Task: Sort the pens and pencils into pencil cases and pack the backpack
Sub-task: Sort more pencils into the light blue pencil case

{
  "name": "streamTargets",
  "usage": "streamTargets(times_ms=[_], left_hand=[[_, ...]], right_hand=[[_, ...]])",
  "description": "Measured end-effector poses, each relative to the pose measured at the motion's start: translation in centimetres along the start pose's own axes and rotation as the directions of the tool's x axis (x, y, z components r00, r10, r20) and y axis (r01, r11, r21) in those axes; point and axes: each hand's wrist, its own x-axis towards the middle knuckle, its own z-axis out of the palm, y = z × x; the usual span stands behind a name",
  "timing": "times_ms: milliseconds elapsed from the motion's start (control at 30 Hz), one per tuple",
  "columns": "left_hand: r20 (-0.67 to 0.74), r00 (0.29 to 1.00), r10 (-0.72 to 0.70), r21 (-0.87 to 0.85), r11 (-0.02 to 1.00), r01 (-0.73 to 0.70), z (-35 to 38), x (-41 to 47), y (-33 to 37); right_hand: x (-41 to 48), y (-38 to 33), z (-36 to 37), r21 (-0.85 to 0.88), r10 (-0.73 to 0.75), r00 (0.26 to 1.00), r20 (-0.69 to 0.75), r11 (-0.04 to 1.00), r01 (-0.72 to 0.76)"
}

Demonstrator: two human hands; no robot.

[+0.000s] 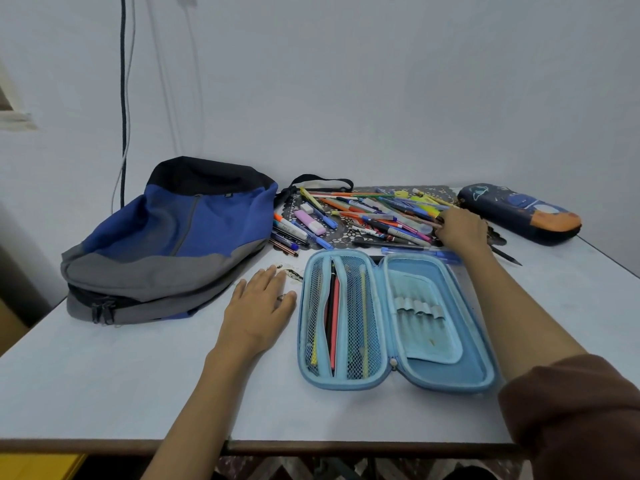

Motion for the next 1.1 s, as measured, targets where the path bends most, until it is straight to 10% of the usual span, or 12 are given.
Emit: streamTargets(times_ms=[333, 733, 1100], left_hand=[[0.004, 1.0, -0.003, 0.004, 1.0, 0.003, -0.1, -0.1, 0.0], [-0.006, 1.0, 0.001, 0.002, 1.0, -0.001, 0.1, 0.1, -0.1], [-0.019, 1.0, 0.005, -0.002, 1.0, -0.005, 0.3, 0.2, -0.2]], right_hand=[[-0.1, 0.6, -1.4, 0.098, -0.057, 0.982, 0.178, 0.994, 0.04], [0.3, 0.3, -1.4, 0.224, 0.083, 0.996, 0.014, 0.971, -0.084], [2.0, -3.4, -0.6, 0.163, -0.208, 0.973, 0.102, 0.968, 0.19]])
